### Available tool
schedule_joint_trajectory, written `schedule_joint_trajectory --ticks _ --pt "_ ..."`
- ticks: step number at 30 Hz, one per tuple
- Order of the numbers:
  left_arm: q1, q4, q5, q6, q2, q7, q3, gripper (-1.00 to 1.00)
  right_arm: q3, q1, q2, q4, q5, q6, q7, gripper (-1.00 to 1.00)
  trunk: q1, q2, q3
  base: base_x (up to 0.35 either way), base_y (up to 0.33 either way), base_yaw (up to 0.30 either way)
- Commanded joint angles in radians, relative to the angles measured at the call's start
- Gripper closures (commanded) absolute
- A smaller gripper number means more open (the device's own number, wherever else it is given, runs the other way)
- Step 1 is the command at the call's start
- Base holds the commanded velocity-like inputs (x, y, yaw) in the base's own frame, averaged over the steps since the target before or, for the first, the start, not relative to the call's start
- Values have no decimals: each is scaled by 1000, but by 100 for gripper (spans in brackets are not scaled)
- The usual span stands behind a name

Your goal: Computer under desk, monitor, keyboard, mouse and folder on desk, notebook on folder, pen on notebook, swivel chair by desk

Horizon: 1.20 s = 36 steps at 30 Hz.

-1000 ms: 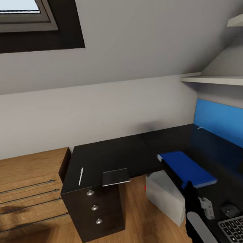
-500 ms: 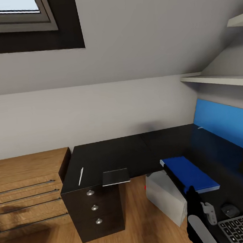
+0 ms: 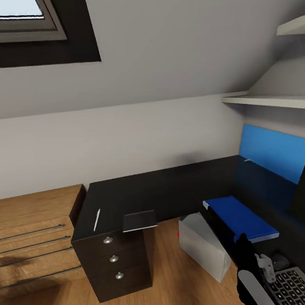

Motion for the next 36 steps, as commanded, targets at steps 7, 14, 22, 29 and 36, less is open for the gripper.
schedule_joint_trajectory --ticks 7,14,22,29,36 --pt "-1 0 10 -6 1 6 -8 -100 -1 -1 -2 2 -2 -2 -3 100 0 -1 -1 -23 -91 0" --pt "-1 0 10 -6 1 6 -8 -100 1 -1 -2 7 -2 -1 -3 100 0 -1 -1 -85 -4 0" --pt "-1 0 10 -6 1 7 -8 -100 2 -6 -2 29 -2 -1 -3 100 0 -1 -1 -10 0 0" --pt "-1 0 10 -6 1 6 -8 -100 2 -7 -1 30 -2 -1 -3 100 0 -1 -1 0 0 0" --pt "-1 0 10 -6 1 7 -8 -100 2 -7 -2 30 -2 -1 -3 100 0 -1 -1 0 0 0"
